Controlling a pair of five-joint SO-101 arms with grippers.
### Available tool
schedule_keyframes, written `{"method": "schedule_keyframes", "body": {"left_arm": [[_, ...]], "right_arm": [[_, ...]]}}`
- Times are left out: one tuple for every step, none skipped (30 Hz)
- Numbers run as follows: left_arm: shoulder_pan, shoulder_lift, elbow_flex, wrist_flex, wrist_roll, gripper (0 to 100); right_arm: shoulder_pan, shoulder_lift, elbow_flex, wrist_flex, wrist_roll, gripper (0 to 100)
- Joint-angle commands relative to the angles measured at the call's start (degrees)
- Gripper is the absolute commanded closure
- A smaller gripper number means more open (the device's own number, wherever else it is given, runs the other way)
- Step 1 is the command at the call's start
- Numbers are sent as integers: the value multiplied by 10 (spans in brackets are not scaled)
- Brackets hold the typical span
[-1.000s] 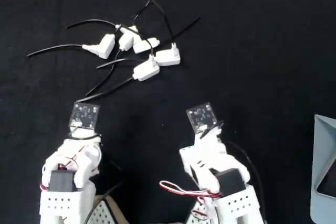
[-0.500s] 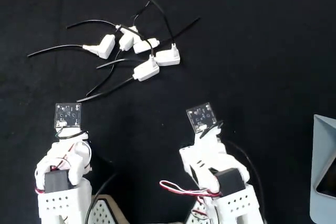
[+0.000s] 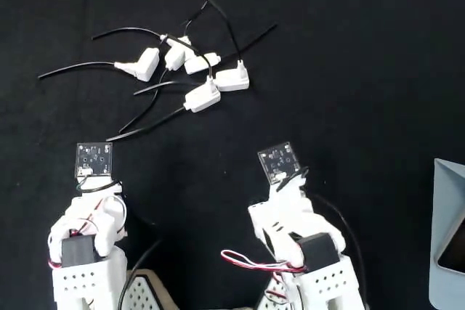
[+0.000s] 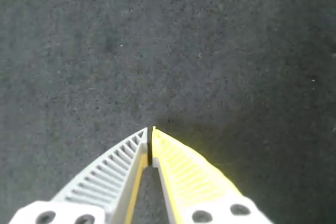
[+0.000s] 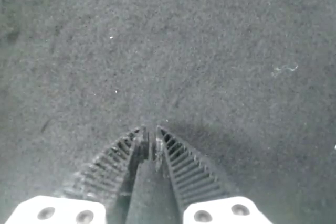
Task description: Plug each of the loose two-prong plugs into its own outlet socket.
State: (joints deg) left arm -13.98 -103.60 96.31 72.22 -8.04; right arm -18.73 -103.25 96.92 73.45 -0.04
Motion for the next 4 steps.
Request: {"method": "schedule_keyframes", "body": {"left_arm": [[-5,-2,11,4,3,970],[-5,-2,11,4,3,970],[-5,-2,11,4,3,970],[-5,-2,11,4,3,970]], "right_arm": [[7,-35,-4,4,-1,985],[7,-35,-4,4,-1,985],[7,-35,-4,4,-1,985],[7,-35,-4,4,-1,985]]}}
